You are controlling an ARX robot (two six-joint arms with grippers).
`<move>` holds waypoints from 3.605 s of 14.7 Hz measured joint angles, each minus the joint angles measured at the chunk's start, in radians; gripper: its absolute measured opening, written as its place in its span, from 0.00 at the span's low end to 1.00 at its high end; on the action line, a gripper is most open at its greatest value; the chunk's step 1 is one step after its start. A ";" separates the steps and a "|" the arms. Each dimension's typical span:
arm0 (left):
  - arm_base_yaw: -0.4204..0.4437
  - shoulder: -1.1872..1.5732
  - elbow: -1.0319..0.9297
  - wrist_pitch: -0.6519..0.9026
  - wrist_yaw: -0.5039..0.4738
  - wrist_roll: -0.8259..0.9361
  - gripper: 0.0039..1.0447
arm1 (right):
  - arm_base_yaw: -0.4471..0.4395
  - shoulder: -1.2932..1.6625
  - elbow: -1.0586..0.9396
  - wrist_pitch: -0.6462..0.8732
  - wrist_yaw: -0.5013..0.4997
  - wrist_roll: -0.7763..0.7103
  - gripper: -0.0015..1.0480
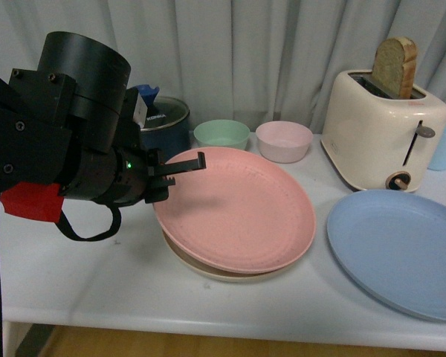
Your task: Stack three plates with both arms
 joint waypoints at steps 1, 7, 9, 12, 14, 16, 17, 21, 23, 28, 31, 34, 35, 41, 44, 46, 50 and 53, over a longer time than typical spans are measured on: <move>-0.005 0.010 0.003 -0.002 0.000 -0.005 0.03 | 0.000 0.000 0.000 0.000 0.000 0.000 0.94; 0.001 -0.086 -0.062 0.147 0.033 -0.130 0.76 | 0.000 0.000 0.000 0.000 0.000 0.000 0.94; -0.005 -0.213 -0.130 0.254 0.011 -0.110 0.96 | 0.000 0.000 0.000 0.000 0.000 0.000 0.94; -0.036 -0.413 -0.308 0.507 -0.147 0.085 0.80 | 0.000 0.000 0.000 0.001 0.000 0.000 0.94; 0.045 -0.648 -0.542 0.582 -0.171 0.279 0.54 | 0.000 0.000 0.000 0.000 0.000 0.000 0.94; 0.074 -0.701 -0.588 0.593 -0.163 0.301 0.45 | 0.000 0.000 0.000 0.001 0.000 0.000 0.94; 0.093 -0.748 -0.652 0.597 -0.136 0.320 0.33 | 0.000 0.000 0.000 0.000 0.000 0.000 0.94; 0.166 -0.922 -0.825 0.578 -0.051 0.344 0.01 | 0.000 0.000 0.000 0.000 0.000 0.000 0.94; 0.195 -1.007 -0.887 0.538 -0.021 0.344 0.01 | 0.000 0.000 0.000 0.000 0.000 0.000 0.94; 0.310 -1.201 -1.004 0.497 0.081 0.344 0.01 | 0.000 0.000 0.000 0.000 0.000 0.000 0.94; 0.305 -1.334 -1.034 0.367 0.094 0.345 0.01 | 0.000 0.000 0.000 0.000 0.000 0.000 0.94; 0.306 -1.483 -1.035 0.222 0.094 0.345 0.01 | 0.000 0.000 0.000 0.000 0.000 0.000 0.94; 0.306 -1.527 -1.035 0.183 0.094 0.345 0.01 | 0.000 0.000 0.000 0.000 0.000 0.000 0.94; 0.306 -1.724 -1.035 -0.005 0.094 0.345 0.01 | 0.000 0.000 0.000 0.000 0.000 0.000 0.94; 0.306 -1.794 -1.035 -0.074 0.094 0.345 0.01 | 0.000 0.000 0.000 0.000 0.000 0.000 0.94; 0.306 -1.819 -1.035 -0.098 0.094 0.345 0.01 | 0.000 0.000 0.000 0.000 0.000 0.000 0.94; 0.306 -1.857 -1.035 -0.134 0.094 0.345 0.01 | 0.000 0.000 0.000 0.000 0.000 0.000 0.94; 0.306 -2.021 -1.034 -0.312 0.094 0.345 0.01 | 0.000 0.000 0.000 0.002 0.000 0.000 0.94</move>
